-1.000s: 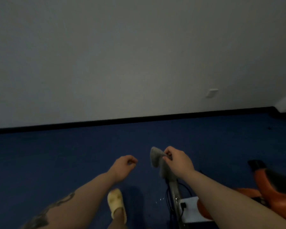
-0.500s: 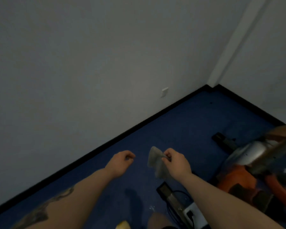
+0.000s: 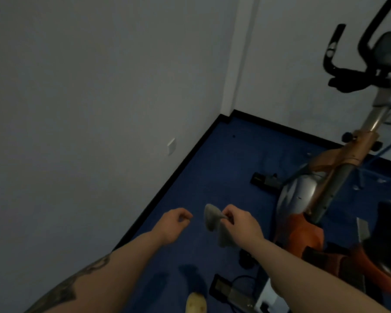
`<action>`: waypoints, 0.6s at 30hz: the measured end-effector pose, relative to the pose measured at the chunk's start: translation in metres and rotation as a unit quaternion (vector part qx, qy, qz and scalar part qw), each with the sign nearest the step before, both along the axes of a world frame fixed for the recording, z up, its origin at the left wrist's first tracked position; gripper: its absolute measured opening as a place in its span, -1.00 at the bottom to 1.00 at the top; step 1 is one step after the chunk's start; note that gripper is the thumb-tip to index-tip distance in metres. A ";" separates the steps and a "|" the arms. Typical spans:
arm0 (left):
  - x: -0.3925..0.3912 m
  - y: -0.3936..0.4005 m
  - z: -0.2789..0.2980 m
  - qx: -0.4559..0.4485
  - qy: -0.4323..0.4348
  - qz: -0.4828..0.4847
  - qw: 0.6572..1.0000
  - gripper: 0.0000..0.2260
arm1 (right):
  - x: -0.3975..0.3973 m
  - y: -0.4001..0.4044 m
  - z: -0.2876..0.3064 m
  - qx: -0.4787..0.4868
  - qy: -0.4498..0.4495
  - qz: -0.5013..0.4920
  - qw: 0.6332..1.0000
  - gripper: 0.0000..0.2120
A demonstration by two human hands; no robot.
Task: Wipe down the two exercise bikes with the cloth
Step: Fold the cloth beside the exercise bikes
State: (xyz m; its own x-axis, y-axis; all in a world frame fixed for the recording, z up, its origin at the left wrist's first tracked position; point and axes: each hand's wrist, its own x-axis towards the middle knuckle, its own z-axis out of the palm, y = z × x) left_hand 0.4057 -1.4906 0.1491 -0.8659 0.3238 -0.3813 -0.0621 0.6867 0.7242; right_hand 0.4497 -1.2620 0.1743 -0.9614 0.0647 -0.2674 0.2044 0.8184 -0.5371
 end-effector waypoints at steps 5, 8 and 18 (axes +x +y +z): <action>-0.068 0.027 0.005 0.013 0.019 -0.050 0.998 -0.85 | -0.043 0.025 0.003 0.009 0.005 -0.040 0.999 -0.96; -0.100 0.045 0.011 0.027 0.008 -0.084 0.996 -0.86 | -0.063 0.035 0.008 0.005 0.011 -0.077 0.997 -0.96; -0.249 0.120 0.030 0.043 0.022 -0.231 0.972 -0.85 | -0.158 0.073 0.021 -0.021 0.054 -0.234 0.971 -0.92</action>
